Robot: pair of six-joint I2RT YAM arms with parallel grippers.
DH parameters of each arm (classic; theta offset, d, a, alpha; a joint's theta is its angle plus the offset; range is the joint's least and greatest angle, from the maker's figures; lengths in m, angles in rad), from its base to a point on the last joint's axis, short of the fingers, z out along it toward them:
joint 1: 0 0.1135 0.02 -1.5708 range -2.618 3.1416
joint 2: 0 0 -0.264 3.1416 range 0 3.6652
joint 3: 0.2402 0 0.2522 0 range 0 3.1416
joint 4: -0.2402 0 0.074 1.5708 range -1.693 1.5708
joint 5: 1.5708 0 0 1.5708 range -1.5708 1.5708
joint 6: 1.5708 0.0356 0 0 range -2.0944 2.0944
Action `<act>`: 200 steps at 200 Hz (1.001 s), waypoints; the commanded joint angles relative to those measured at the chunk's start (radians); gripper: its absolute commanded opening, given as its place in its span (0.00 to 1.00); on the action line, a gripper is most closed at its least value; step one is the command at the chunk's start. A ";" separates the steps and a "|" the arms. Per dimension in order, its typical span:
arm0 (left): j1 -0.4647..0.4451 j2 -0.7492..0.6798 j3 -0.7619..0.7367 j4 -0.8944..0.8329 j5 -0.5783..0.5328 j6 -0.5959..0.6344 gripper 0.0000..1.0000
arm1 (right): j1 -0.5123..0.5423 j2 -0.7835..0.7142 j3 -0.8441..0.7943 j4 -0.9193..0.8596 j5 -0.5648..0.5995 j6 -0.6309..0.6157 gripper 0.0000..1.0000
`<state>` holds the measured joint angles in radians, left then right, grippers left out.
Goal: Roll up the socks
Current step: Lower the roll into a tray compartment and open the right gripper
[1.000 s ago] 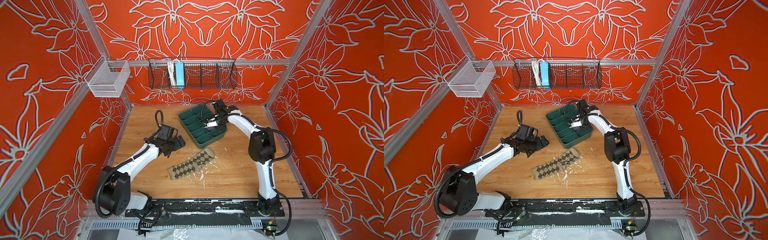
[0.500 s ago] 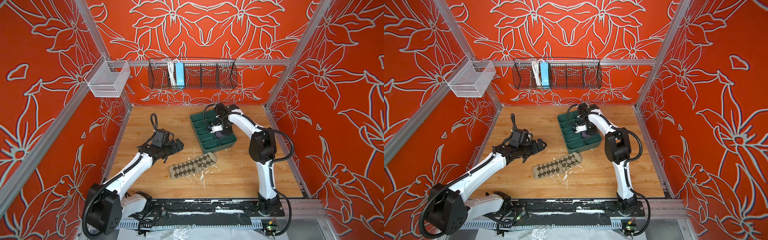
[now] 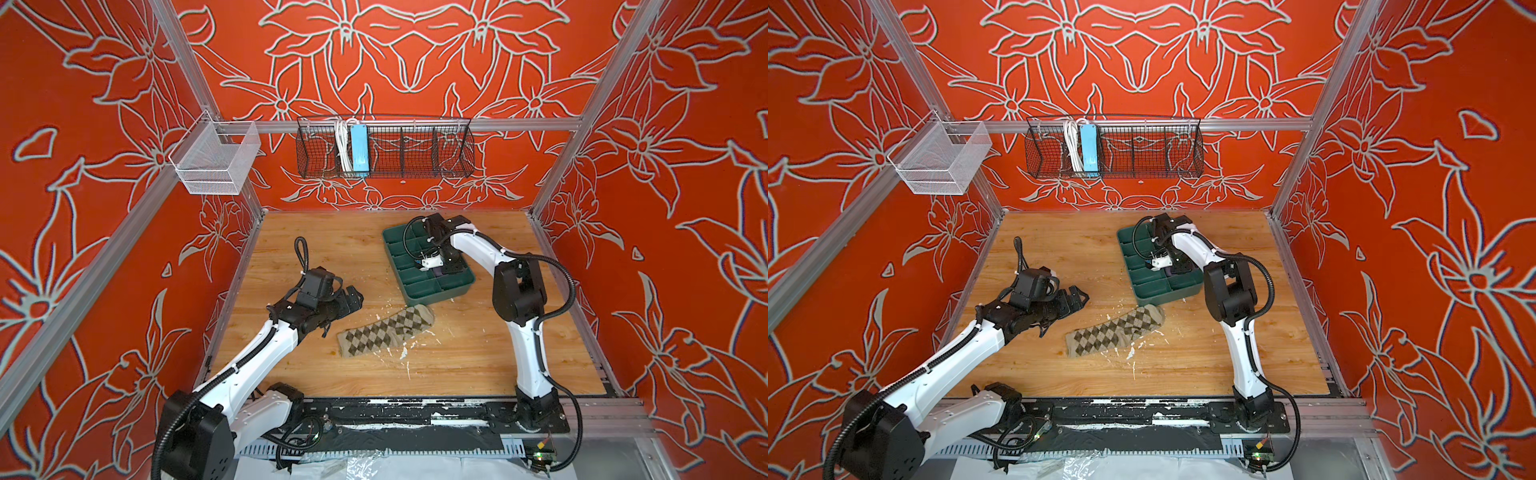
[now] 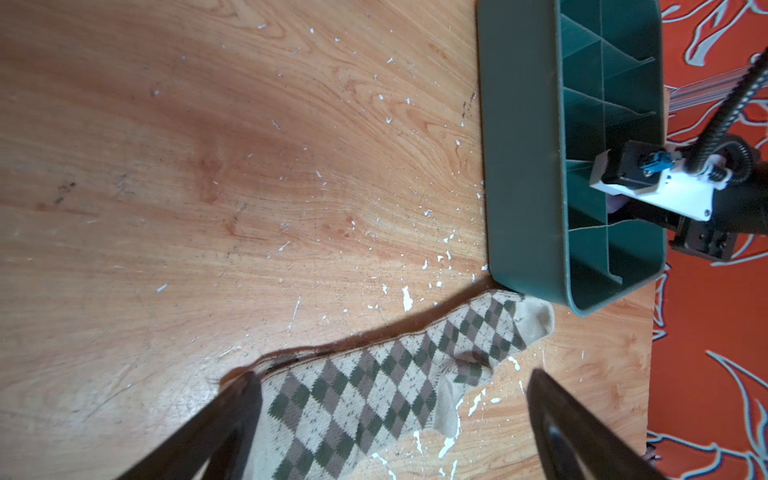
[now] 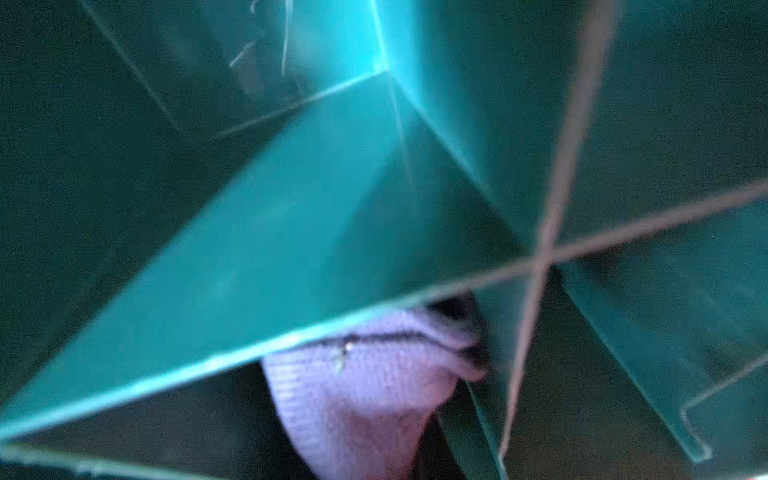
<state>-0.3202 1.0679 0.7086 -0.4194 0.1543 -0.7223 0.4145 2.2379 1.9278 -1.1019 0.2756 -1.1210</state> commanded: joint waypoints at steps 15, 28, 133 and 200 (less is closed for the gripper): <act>0.005 0.000 0.000 -0.009 -0.019 -0.016 0.97 | 0.023 0.078 0.026 0.033 -0.087 -0.006 0.22; 0.006 0.003 -0.001 -0.006 -0.026 -0.015 0.97 | 0.024 0.077 0.030 0.033 -0.127 -0.007 0.29; 0.006 0.031 0.012 0.017 -0.012 -0.006 0.97 | 0.008 0.013 0.050 0.024 -0.275 -0.020 0.64; 0.006 0.033 0.008 0.036 0.015 -0.014 0.97 | 0.005 -0.082 0.104 -0.039 -0.300 -0.044 0.65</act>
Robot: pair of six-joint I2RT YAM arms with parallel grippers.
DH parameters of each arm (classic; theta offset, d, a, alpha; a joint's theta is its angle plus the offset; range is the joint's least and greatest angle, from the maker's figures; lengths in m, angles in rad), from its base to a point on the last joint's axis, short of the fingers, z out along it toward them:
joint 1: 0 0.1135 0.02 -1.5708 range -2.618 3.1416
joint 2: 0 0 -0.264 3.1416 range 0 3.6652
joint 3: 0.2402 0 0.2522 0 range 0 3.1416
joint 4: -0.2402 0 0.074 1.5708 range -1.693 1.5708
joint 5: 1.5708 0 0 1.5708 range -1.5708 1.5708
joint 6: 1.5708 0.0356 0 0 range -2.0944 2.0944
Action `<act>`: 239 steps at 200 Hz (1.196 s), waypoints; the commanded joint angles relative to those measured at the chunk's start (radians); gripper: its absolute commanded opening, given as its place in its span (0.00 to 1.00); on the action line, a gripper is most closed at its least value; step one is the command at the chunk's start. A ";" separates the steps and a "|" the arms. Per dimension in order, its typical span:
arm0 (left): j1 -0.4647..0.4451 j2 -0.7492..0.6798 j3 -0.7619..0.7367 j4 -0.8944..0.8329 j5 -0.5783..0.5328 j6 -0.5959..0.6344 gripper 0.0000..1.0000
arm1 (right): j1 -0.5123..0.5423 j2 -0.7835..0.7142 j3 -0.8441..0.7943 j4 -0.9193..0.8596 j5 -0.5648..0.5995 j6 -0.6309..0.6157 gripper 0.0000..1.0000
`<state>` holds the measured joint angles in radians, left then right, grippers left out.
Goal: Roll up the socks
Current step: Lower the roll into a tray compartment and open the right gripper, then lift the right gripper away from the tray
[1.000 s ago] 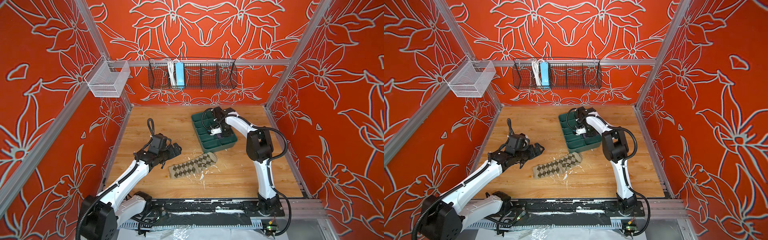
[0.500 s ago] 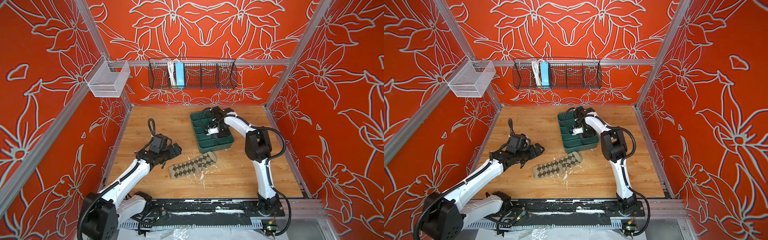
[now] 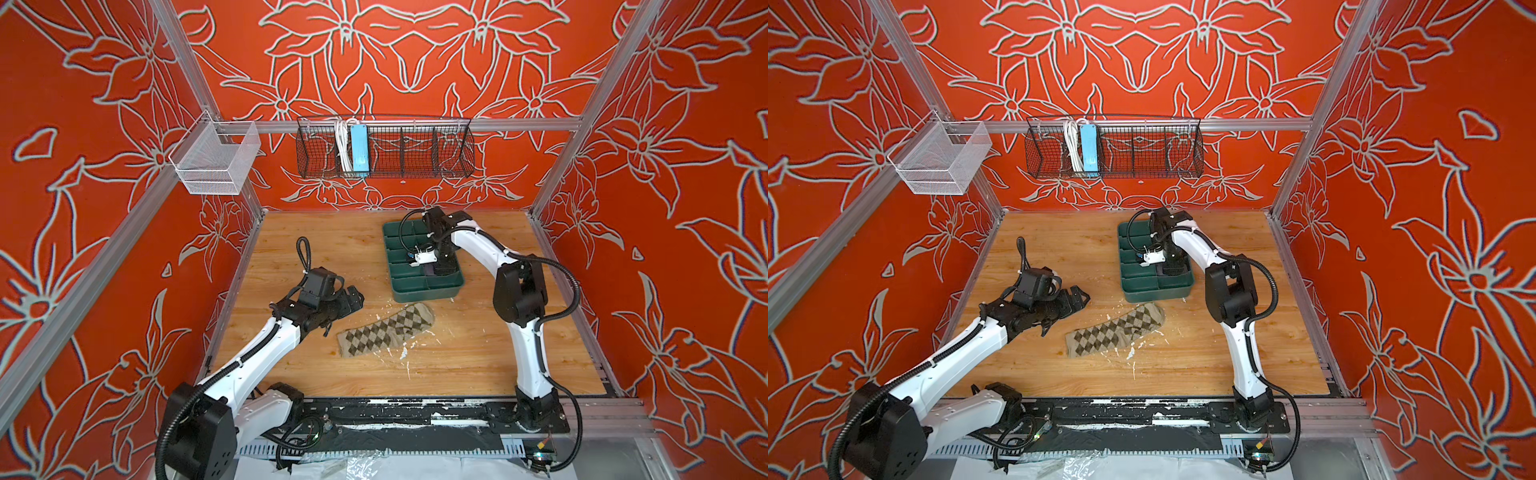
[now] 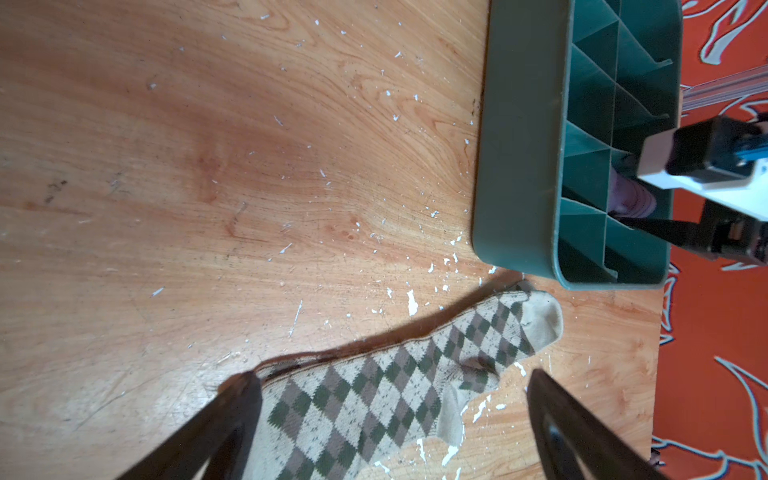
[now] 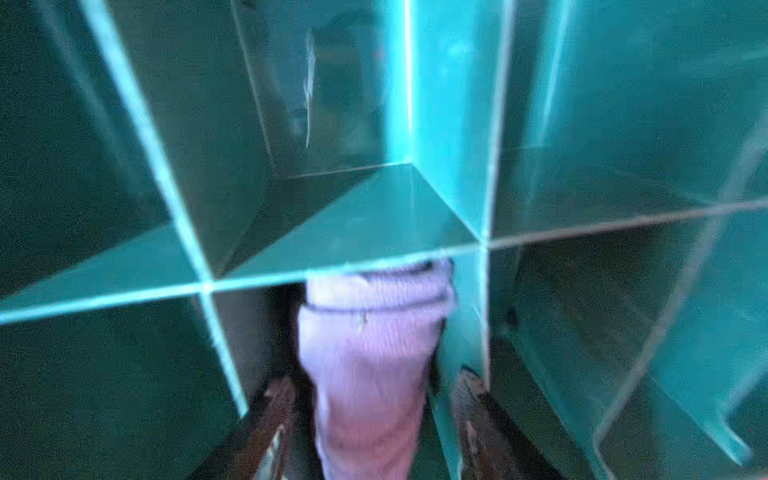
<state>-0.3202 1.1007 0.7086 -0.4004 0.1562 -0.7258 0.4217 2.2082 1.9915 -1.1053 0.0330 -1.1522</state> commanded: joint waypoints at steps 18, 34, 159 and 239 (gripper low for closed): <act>0.006 -0.010 0.006 0.023 0.023 -0.009 0.97 | -0.001 -0.089 0.053 -0.071 -0.097 -0.015 0.65; 0.005 -0.024 0.005 0.024 0.024 -0.011 0.97 | -0.001 -0.130 0.063 -0.071 -0.116 0.001 0.65; 0.006 -0.393 0.104 -0.078 0.064 0.224 0.97 | 0.017 -1.001 -0.543 0.697 -0.326 1.611 0.48; 0.006 -0.578 0.049 -0.142 0.208 -0.003 0.97 | 0.016 -1.312 -0.985 0.868 -0.387 1.809 0.44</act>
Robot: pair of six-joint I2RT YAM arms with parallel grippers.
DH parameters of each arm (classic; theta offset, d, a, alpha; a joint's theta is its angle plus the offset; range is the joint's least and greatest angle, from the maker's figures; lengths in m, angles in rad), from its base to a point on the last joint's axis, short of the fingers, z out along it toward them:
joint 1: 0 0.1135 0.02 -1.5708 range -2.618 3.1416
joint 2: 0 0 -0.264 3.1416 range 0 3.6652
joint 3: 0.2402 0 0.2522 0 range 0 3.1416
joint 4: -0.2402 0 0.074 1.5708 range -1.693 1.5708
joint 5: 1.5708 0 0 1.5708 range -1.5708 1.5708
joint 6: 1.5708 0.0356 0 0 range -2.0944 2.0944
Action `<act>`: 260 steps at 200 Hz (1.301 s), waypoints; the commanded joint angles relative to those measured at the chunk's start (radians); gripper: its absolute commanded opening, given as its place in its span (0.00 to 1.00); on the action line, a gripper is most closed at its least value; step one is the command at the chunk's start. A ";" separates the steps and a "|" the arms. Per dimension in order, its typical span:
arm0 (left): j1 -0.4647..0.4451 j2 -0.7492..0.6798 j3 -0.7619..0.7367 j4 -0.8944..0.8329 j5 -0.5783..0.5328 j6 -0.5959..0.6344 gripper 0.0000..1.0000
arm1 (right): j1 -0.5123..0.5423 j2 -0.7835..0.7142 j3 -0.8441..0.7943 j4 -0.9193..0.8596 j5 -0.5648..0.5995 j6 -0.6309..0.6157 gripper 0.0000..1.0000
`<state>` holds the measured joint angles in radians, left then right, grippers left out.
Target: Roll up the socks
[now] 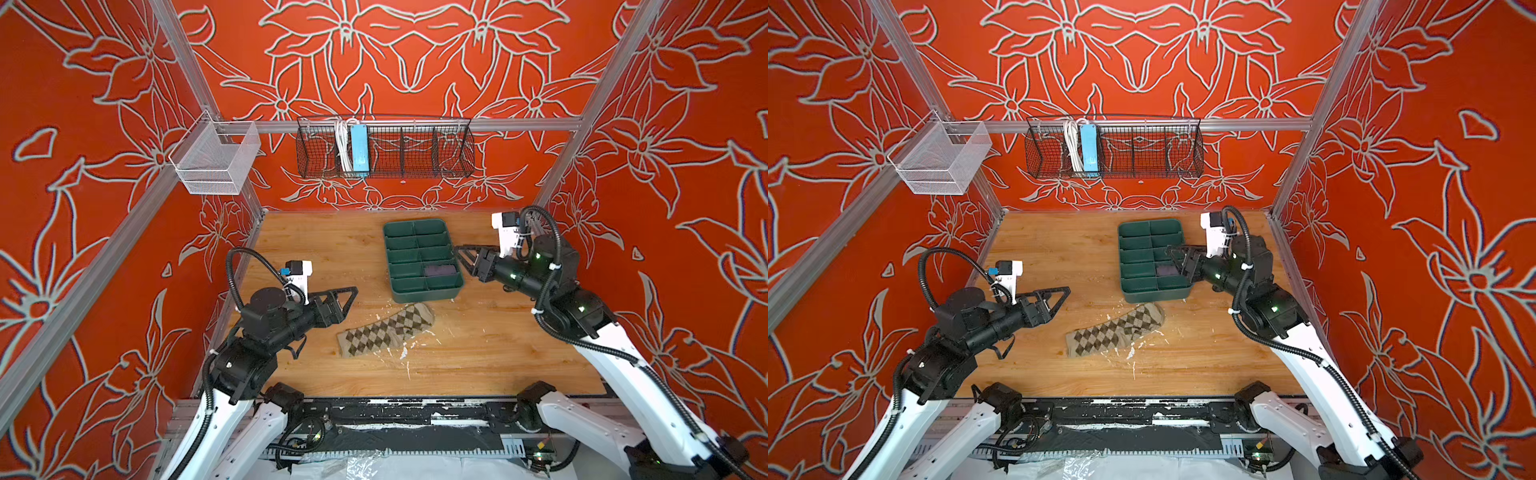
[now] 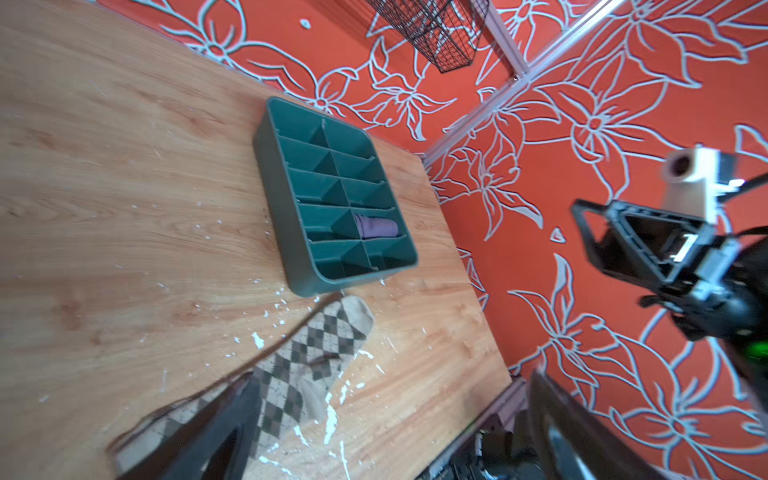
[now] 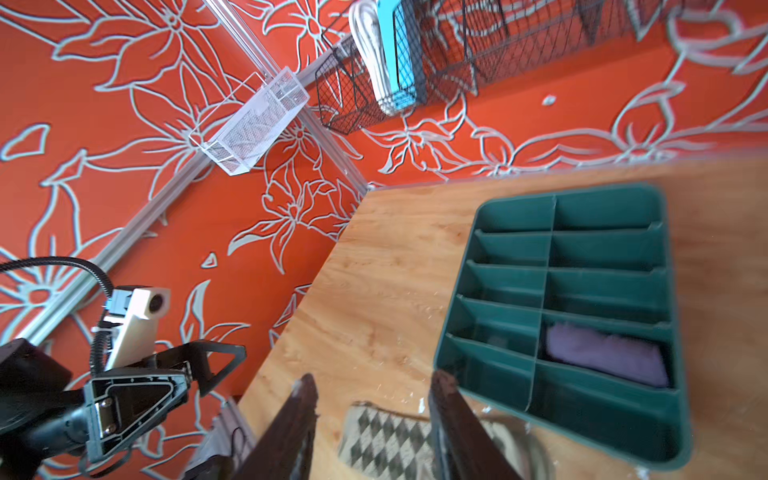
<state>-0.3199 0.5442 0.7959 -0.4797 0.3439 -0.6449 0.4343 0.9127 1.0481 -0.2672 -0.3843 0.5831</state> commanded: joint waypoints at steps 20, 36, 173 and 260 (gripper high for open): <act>0.005 -0.018 -0.049 -0.182 -0.016 -0.134 0.97 | 0.013 0.116 0.053 -0.215 0.096 0.011 0.46; 0.004 0.013 -0.049 -0.303 -0.058 -0.160 0.98 | 0.054 0.251 0.149 -0.381 0.194 -0.031 0.52; -0.008 0.337 -0.229 -0.123 -0.012 -0.168 0.94 | 0.326 1.333 1.221 -0.837 0.504 -0.149 0.63; -0.008 0.385 -0.247 -0.079 -0.054 -0.138 0.95 | 0.305 1.582 1.448 -0.898 0.681 -0.090 0.45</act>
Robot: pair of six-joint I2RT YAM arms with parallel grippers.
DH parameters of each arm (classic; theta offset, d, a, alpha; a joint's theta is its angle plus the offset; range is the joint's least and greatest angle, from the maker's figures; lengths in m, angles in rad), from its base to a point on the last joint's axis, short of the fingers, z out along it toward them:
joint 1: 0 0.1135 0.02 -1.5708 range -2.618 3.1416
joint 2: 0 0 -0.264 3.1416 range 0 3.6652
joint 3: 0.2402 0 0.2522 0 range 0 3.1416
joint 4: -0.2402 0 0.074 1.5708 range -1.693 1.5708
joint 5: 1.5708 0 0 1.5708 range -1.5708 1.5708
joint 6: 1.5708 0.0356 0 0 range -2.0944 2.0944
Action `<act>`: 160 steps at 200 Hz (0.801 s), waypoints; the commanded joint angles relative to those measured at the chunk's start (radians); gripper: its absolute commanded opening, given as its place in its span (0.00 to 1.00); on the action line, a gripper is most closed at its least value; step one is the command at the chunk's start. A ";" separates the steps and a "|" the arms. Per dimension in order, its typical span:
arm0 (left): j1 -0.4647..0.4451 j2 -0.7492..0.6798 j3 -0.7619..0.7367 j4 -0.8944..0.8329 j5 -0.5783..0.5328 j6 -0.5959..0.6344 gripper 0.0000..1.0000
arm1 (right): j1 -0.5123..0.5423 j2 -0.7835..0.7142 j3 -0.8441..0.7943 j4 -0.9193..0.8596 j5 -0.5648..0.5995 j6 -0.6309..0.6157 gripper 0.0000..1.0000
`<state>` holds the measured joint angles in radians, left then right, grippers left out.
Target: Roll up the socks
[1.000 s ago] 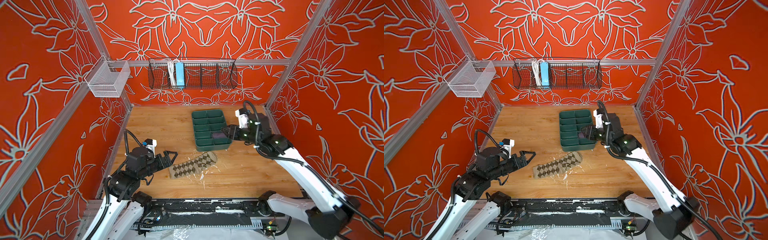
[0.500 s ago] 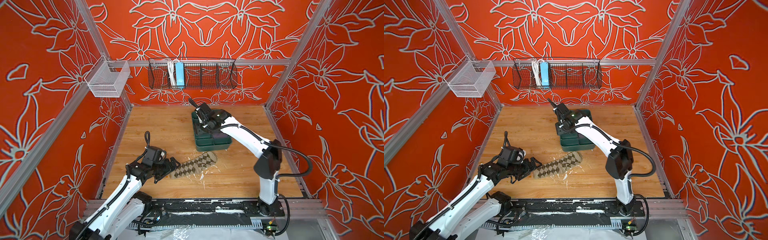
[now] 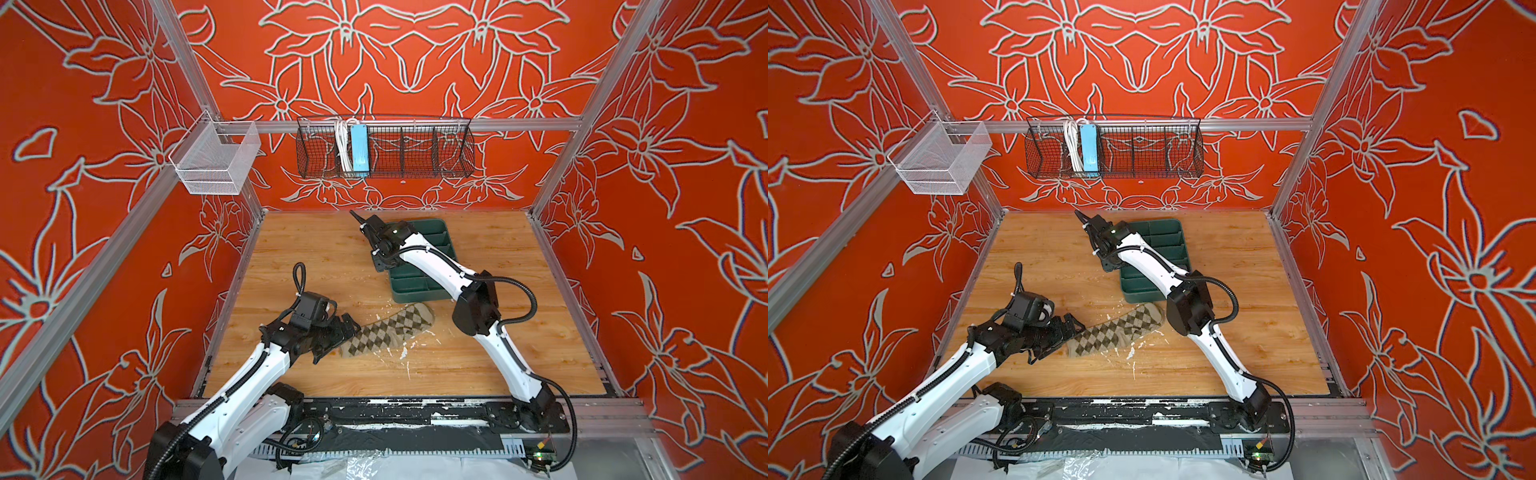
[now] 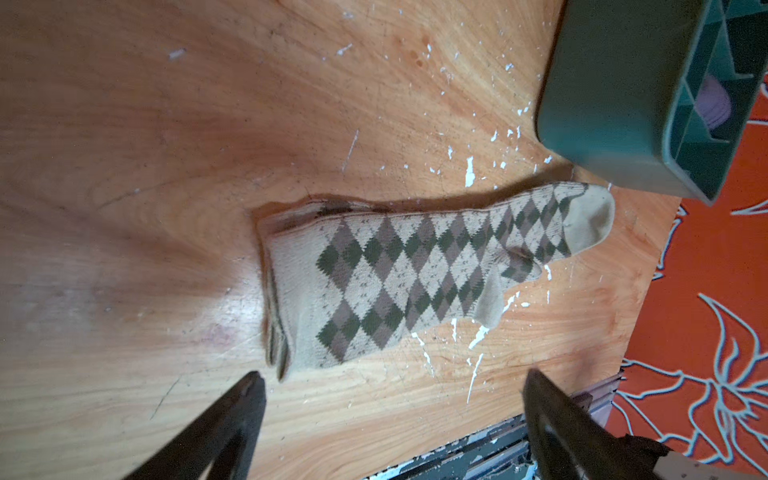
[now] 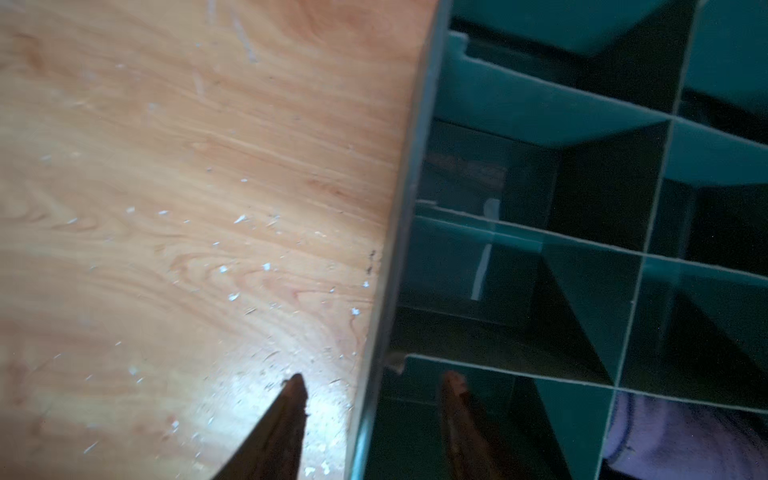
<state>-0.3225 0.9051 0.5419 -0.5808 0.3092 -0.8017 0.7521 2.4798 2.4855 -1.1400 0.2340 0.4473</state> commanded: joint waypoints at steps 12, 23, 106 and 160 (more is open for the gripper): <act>-0.006 0.040 0.015 0.025 -0.016 0.025 0.95 | -0.024 0.013 -0.011 0.006 0.036 0.054 0.39; -0.006 0.052 0.021 0.026 -0.015 0.030 0.95 | -0.032 0.013 -0.020 0.031 0.017 0.055 0.32; -0.006 0.047 0.024 0.009 -0.018 0.030 0.96 | -0.089 -0.009 -0.076 0.025 0.047 0.073 0.01; -0.005 0.049 0.063 -0.025 -0.024 0.064 0.96 | -0.187 -0.263 -0.522 0.129 0.157 0.081 0.00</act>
<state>-0.3225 0.9596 0.5655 -0.5709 0.3058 -0.7647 0.6422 2.3127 2.1590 -0.9806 0.2966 0.5007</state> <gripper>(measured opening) 0.959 0.066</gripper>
